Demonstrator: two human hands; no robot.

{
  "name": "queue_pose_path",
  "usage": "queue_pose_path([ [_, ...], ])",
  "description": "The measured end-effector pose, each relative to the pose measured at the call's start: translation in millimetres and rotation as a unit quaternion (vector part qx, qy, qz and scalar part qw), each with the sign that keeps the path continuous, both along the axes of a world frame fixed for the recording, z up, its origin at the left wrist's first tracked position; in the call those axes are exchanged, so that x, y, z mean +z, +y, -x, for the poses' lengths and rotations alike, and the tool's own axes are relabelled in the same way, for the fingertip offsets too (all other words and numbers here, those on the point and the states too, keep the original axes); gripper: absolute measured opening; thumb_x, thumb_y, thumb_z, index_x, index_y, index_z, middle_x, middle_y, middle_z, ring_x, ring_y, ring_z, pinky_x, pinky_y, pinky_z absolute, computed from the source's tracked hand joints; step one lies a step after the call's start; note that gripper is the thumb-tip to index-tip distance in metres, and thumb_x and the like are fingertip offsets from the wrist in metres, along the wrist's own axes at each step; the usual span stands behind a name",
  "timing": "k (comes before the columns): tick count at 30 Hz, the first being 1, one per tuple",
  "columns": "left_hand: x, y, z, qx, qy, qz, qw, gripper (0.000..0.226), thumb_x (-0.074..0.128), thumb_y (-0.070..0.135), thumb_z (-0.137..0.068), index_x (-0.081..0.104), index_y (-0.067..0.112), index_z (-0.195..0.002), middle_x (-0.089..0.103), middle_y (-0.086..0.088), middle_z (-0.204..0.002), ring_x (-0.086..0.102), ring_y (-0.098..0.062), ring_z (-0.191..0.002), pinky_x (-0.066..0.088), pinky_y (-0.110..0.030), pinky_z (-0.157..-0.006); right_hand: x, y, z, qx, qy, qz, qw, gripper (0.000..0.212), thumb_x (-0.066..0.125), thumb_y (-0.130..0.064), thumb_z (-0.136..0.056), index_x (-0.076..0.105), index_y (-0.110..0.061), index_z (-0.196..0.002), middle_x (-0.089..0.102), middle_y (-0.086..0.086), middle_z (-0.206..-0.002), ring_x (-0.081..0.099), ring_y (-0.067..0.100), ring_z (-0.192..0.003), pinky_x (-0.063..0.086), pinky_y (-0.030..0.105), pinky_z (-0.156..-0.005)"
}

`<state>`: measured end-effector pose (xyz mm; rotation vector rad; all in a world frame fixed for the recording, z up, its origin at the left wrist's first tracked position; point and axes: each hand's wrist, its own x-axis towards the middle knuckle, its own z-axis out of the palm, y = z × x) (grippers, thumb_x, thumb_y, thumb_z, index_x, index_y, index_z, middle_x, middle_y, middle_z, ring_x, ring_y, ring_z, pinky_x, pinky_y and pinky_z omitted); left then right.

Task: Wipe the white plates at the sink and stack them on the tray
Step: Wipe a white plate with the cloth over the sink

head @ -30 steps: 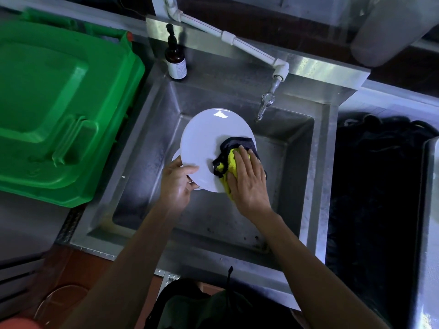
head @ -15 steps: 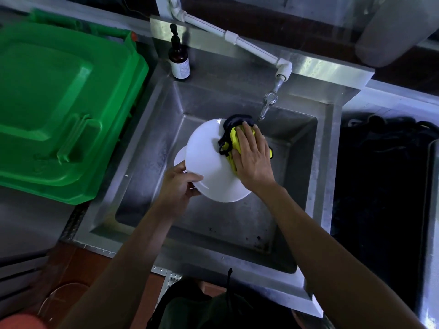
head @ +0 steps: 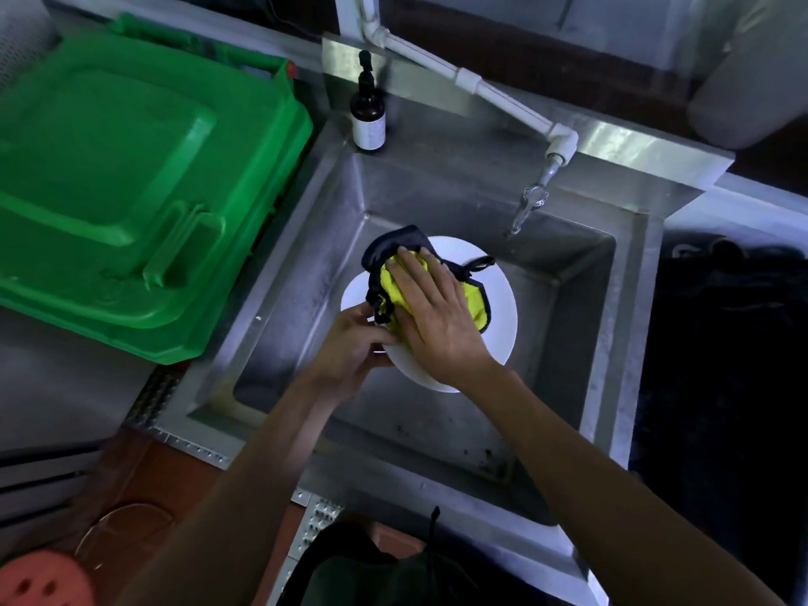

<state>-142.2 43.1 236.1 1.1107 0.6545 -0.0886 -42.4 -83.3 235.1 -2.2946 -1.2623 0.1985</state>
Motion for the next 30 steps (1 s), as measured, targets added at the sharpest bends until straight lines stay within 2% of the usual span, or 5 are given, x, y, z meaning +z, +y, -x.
queue_pose_path([
  [6, 2.2, 3.0, 1.7, 0.024, 0.012, 0.014, 1.0, 0.035, 0.062, 0.0, -0.069, 0.077, 0.018, -0.094, 0.073, -0.011, -0.097, 0.071, -0.027, -0.09, 0.059, -0.041, -0.072, 0.9, 9.5, -12.5, 0.004, 0.012, 0.004, 1.0, 0.055, 0.036, -0.033, -0.105, 0.03, -0.014, -0.157, 0.023, 0.005, -0.166, 0.014, 0.029, -0.154, 0.02, 0.052, -0.122],
  [16, 3.0, -5.0, 6.4, 0.087, 0.017, 0.007, 0.996, 0.044, 0.06, 0.0, -0.065, 0.078, 0.015, -0.101, 0.076, -0.008, -0.1, 0.074, -0.022, -0.083, 0.058, -0.04, -0.068, -1.3, -1.8, -41.8, -0.143, -0.009, 0.002, 0.99, 0.052, 0.04, -0.029, -0.107, 0.034, -0.012, -0.155, 0.027, 0.007, -0.165, 0.017, 0.03, -0.153, 0.016, 0.046, -0.124],
  [21, 0.8, -9.1, 3.8, 0.113, 0.013, -0.011, 0.993, 0.043, 0.06, 0.003, -0.068, 0.079, 0.021, -0.102, 0.077, -0.004, -0.1, 0.074, -0.018, -0.081, 0.059, -0.038, -0.067, -11.3, -19.8, -39.6, -0.198, 0.028, 0.041, 0.979, 0.054, 0.037, -0.03, -0.107, 0.028, -0.013, -0.158, 0.021, 0.005, -0.166, 0.011, 0.028, -0.155, 0.012, 0.046, -0.125],
  [26, -4.1, -13.2, -1.7, 0.155, 0.024, -0.005, 0.988, 0.045, 0.063, 0.003, -0.065, 0.08, 0.023, -0.101, 0.078, -0.007, -0.097, 0.075, -0.024, -0.081, 0.059, -0.039, -0.067, -20.7, -31.2, -15.3, -0.23, 0.075, 0.047, 0.969, 0.054, 0.035, -0.031, -0.108, 0.025, -0.014, -0.158, 0.019, 0.003, -0.167, 0.008, 0.025, -0.155, 0.007, 0.044, -0.125],
  [30, -7.8, -15.0, -4.9, 0.168, 0.019, 0.018, 0.985, 0.047, 0.063, 0.0, -0.068, 0.078, 0.017, -0.11, 0.075, -0.016, -0.105, 0.073, -0.033, -0.089, 0.061, -0.047, -0.077, -23.3, -29.2, 12.8, -0.245, 0.109, 0.033, 0.963, 0.053, 0.04, -0.028, -0.107, 0.03, -0.013, -0.156, 0.023, 0.003, -0.166, 0.011, 0.025, -0.155, 0.008, 0.043, -0.125],
])
